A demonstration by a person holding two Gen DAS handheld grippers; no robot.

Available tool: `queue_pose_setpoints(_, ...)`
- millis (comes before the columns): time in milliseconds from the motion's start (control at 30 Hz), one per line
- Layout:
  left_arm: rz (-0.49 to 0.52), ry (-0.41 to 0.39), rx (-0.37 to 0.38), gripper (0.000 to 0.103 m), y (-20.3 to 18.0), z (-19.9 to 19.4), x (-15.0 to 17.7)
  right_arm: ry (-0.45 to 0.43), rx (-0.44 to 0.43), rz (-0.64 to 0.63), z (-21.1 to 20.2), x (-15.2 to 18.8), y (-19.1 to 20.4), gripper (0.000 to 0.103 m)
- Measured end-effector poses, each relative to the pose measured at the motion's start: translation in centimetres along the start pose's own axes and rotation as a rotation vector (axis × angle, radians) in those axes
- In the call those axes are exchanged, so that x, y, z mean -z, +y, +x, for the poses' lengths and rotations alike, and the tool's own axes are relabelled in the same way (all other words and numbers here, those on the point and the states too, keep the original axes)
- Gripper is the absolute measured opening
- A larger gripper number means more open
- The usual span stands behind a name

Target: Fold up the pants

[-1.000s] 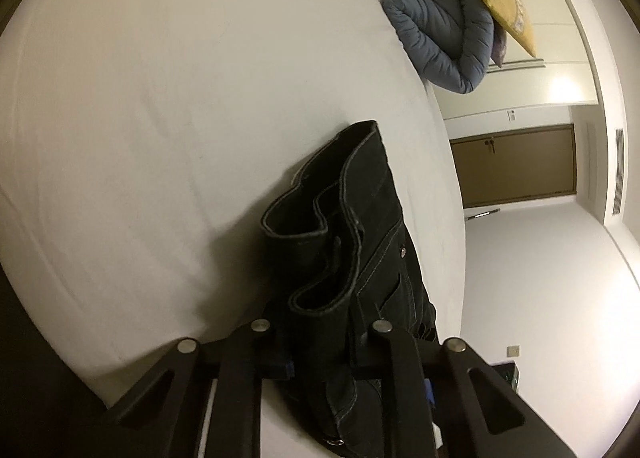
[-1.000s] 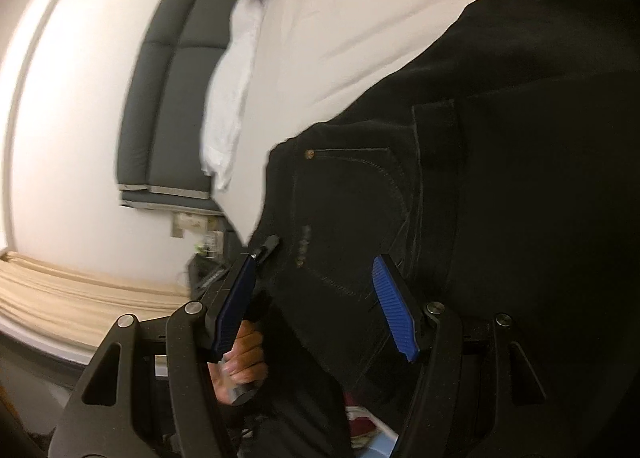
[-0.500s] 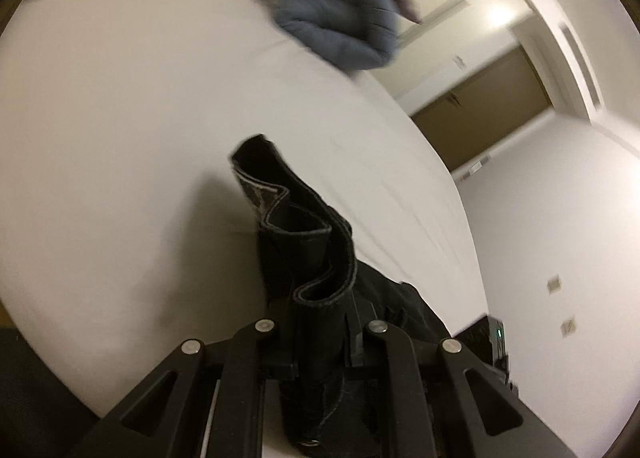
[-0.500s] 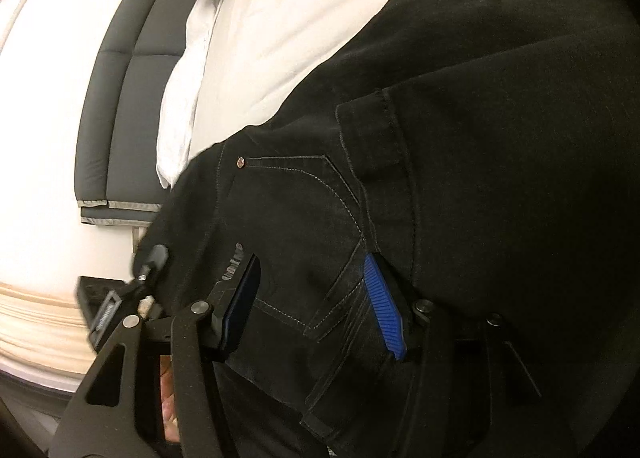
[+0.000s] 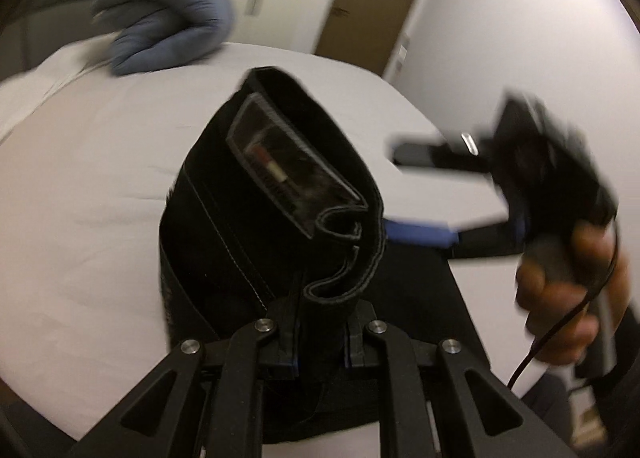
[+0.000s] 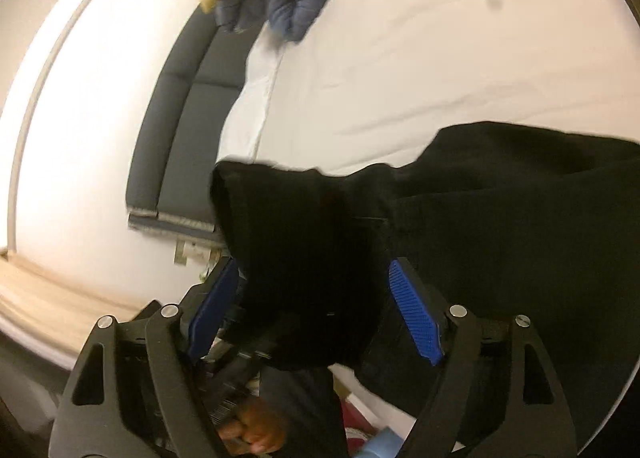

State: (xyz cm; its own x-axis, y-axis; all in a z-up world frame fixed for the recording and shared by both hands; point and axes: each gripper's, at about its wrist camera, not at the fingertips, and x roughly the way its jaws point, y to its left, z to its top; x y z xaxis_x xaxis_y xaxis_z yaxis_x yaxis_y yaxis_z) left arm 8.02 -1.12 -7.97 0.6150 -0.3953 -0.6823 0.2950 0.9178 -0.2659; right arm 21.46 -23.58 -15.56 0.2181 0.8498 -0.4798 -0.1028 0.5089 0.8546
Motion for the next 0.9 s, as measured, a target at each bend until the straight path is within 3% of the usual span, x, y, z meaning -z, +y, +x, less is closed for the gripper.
queue_pose_setpoints(133, 0.117, 0.037, -0.024, 0.014, -3.3, 1.0, 1.2, 0.014, 0.049, -0.035, -1.2, 0.9, 0.8, 0.078)
queue_pose_setpoints(267, 0.240, 0.051, -0.060, 0.014, -6.4, 2.0, 2.0, 0.032, 0.241, -0.084, -1.5, 1.7, 0.6, 0.078)
queue_pose_setpoints(333, 0.300, 0.056, -0.073, 0.014, -7.8, 2.3, 2.5, 0.036, 0.273, -0.095, -1.7, 2.2, 0.3, 0.076)
queue_pose_setpoints(400, 0.349, 0.060, -0.078, 0.014, -9.0, 2.5, 3.2, 0.036, 0.280, -0.101, -1.9, 2.6, 0.1, 0.058)
queue_pose_setpoints(433, 0.372, 0.061, -0.083, 0.014, -9.4, 2.8, 3.3, 0.033, 0.296, -0.104, -2.1, 2.8, -0.1, 0.054)
queue_pose_setpoints(500, 0.405, 0.065, -0.081, 0.014, -10.2, 3.1, 3.8, 0.022, 0.332, -0.113, -2.7, 3.3, -0.6, 0.026)
queue_pose_setpoints(600, 0.450, 0.077, -0.067, 0.014, -11.3, 3.4, 4.5, -0.013, 0.336, -0.079, -3.9, 4.1, -2.6, 0.018)
queue_pose_setpoints(900, 0.539, 0.111, -0.040, 0.014, -13.7, 6.5, 4.5, -0.090, 0.315, -0.027, -6.2, 6.0, -7.9, 0.015)
